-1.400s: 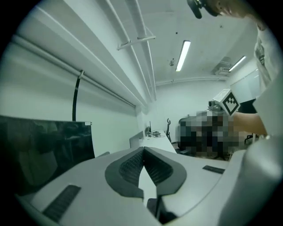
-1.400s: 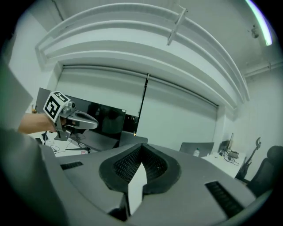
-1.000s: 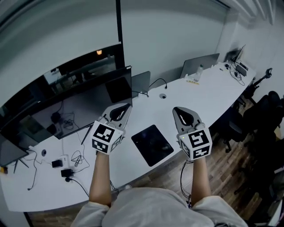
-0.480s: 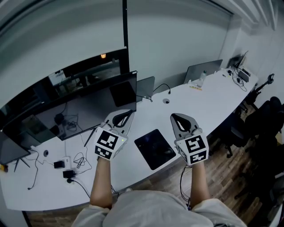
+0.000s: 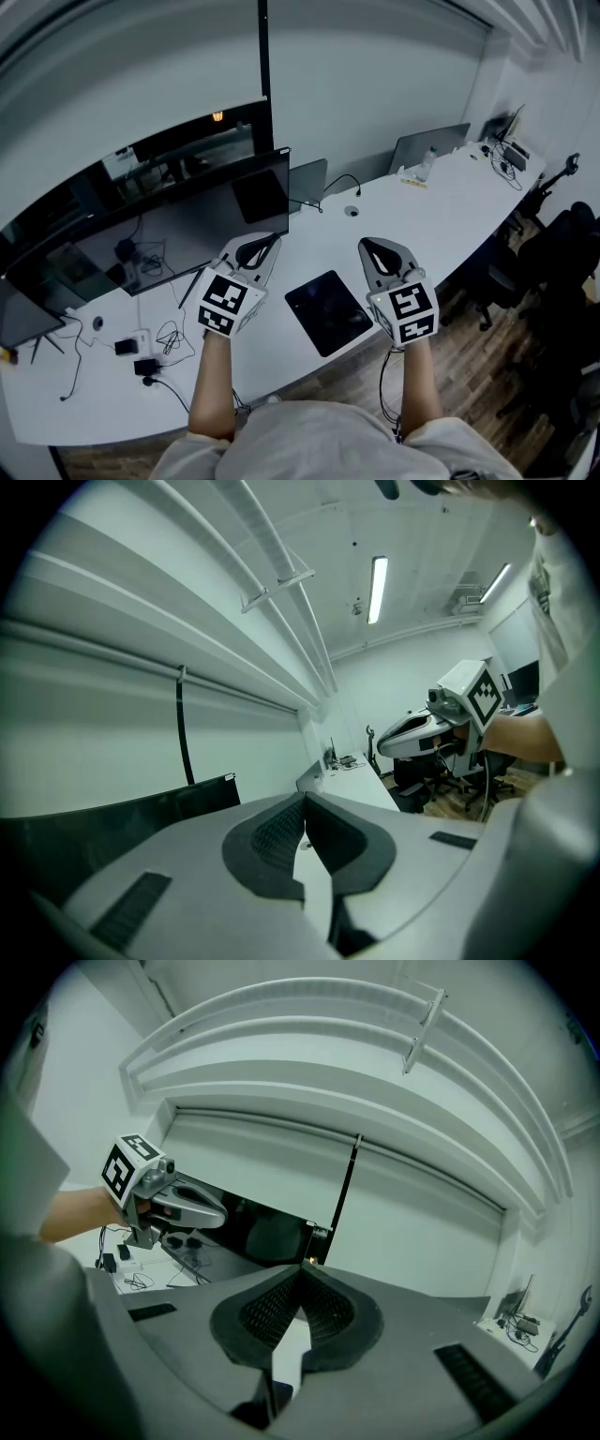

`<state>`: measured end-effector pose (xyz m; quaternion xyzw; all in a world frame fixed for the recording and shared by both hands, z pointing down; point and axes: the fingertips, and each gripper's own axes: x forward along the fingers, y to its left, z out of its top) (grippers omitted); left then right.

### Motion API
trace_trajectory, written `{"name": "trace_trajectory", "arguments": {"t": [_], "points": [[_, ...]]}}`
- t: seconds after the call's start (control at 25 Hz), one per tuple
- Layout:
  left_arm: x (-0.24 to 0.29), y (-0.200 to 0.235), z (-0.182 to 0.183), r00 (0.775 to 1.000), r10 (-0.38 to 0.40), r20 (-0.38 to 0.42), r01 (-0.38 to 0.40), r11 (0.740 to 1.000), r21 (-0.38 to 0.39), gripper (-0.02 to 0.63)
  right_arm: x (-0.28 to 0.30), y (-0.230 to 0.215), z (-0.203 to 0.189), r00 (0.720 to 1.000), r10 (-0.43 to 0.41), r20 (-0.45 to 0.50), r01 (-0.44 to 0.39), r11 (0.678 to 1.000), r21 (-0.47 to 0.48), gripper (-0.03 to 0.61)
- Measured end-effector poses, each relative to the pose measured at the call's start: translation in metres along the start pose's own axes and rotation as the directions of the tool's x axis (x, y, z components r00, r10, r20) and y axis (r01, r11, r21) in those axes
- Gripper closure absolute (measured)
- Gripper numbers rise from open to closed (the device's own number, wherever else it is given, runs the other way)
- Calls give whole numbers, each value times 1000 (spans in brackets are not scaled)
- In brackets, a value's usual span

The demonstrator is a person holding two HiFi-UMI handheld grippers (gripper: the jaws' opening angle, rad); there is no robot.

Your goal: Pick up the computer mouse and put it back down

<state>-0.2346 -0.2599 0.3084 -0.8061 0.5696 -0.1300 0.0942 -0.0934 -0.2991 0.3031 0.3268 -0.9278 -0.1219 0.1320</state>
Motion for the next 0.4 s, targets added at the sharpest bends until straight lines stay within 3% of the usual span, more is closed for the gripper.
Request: {"name": "trace_trajectory", "arguments": {"t": [0.4], "points": [[3,-2,-5,1000,-19,-8,20,1000,16,595,3,1,-1,1000,-5,2,5,1000,15,566]]}}
